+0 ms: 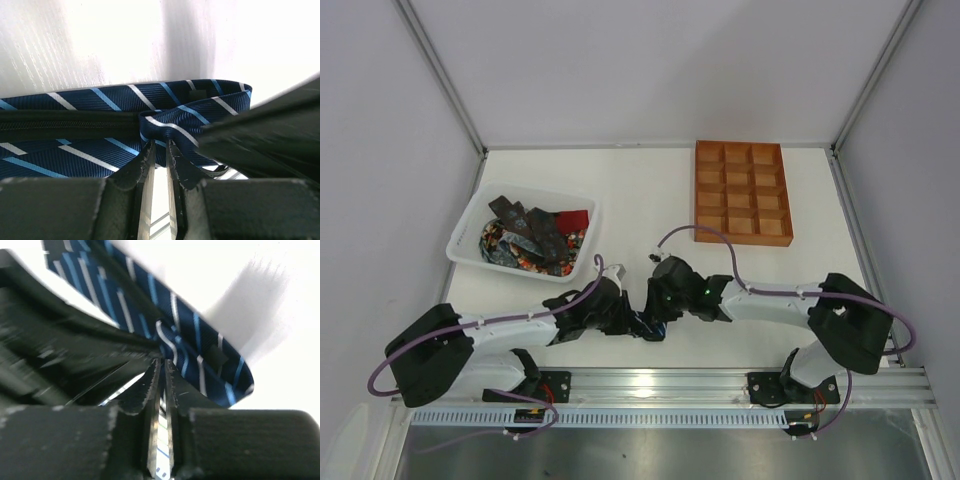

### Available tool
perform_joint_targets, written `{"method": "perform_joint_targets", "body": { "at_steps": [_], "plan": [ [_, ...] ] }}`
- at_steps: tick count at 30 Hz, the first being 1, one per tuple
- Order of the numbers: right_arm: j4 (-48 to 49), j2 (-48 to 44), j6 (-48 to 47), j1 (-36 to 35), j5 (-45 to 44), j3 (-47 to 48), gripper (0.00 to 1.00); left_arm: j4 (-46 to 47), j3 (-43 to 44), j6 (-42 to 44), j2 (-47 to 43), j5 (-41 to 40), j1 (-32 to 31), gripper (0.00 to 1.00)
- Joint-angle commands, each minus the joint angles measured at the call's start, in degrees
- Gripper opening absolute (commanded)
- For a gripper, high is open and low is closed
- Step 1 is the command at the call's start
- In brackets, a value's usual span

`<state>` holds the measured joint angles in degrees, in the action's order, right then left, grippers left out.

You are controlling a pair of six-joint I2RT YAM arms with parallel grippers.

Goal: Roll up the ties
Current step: Roll the tie

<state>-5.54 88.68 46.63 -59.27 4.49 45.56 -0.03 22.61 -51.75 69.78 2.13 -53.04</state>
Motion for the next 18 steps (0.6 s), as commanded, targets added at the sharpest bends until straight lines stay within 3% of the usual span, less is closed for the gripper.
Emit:
{"method": "perform_joint_targets", "body": {
  "at_steps": [1,7,9,13,18],
  "plan": [
    [-4.38,-5.01,-2.68,-0.06,-1.85,3.74,0.17,2.14,0.59,1.91,0.53,0.33,0.57,0.20],
    [-11.24,-11.07,-3.92,0.03,-4.40,4.54,0.45,2.49,1.65,2.35,2.03,1.03,0.65,0.20],
    [-13.17,-12.65,-4.00,0.38,-4.40,3.31,0.49,2.32,2.08,2.61,2.12,1.12,0.65,0.20],
    [-12.57,-18.27,-4.97,1.25,-4.40,-1.60,0.69,1.70,2.70,2.70,1.94,1.21,0.65,0.20],
    [-4.05,-22.32,-6.99,4.59,4.11,-10.65,0.73,1.26,3.05,2.97,1.76,1.12,0.65,0.20]
  ]
}}
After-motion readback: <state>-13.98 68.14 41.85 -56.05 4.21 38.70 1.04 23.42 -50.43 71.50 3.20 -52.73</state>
